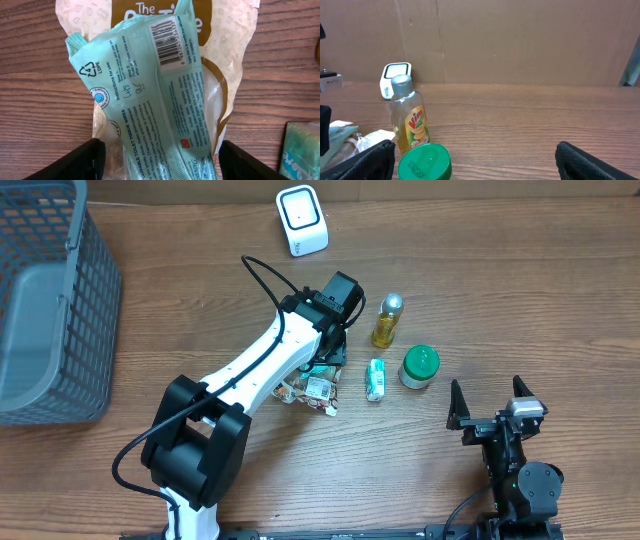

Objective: Scan the item barcode
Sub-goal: 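Lower the wipes bag left of the tissue pack and open the left gripper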

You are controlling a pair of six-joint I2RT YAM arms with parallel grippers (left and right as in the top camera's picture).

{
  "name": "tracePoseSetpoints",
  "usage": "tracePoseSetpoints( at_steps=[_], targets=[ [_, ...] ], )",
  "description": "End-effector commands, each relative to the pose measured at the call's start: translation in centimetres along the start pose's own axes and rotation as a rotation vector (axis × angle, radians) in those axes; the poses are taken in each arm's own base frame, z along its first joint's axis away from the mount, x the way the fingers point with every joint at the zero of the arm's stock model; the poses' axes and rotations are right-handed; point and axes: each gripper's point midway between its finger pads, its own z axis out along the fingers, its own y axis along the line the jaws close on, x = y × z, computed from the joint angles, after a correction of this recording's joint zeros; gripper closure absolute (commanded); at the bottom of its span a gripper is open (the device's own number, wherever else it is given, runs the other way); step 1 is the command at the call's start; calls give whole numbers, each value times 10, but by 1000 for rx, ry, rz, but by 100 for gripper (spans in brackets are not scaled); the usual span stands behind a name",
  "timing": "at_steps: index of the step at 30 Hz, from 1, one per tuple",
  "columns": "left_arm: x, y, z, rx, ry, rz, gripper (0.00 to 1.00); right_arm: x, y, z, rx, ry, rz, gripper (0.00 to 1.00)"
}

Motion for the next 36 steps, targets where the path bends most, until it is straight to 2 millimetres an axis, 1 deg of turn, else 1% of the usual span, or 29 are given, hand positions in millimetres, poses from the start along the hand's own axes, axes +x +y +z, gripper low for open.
tracePoseSetpoints(
  at_steps=[1, 9, 14, 15, 16, 18, 19, 21, 23, 24, 28, 30, 31, 34, 36],
  targets=[
    [-2, 4, -3, -1, -7, -27, 25, 2, 2, 0, -8, -2, -4, 0],
    [-1, 5, -2, -9, -9, -27, 26, 2, 2, 0, -8, -2, -4, 0],
    [5, 7, 9, -12, -5, -26, 26, 2, 2, 0, -8, -2, -4, 0],
    [7, 7, 13, -11, -5, -27, 27, 2, 2, 0, -8, -2, -4, 0],
    [8, 8, 15, -11, -6, -28, 33, 2, 2, 0, -8, -2, -4, 0],
    [8, 11, 17, -14, -3, -34, 50, 2, 2, 0, -8, -2, -4, 0],
    [7, 12, 17, -15, -3, -37, 53, 2, 2, 0, -8, -2, -4, 0],
    [5, 15, 18, -17, -3, -46, 53, 2, 2, 0, -8, -2, -4, 0],
    [2, 20, 17, -18, -5, -48, 49, 2, 2, 0, -8, -2, -4, 0],
    [-1, 21, 17, -18, -8, -41, 49, 2, 2, 0, -8, -2, -4, 0],
    [-15, 27, 6, -10, -32, 9, 49, 2, 2, 0, -8, -2, -4, 0],
    [-21, 29, -1, -10, -36, 24, 50, 2, 2, 0, -8, -2, -4, 0],
    [-24, 31, -5, -11, -37, 42, 53, 2, 2, 0, -8, -2, -4, 0],
    [-22, 33, -6, -17, -26, 69, 59, 2, 2, 0, -8, -2, -4, 0],
    [-19, 35, -6, -24, -12, 84, 59, 2, 2, 0, -8, -2, -4, 0]
  ],
)
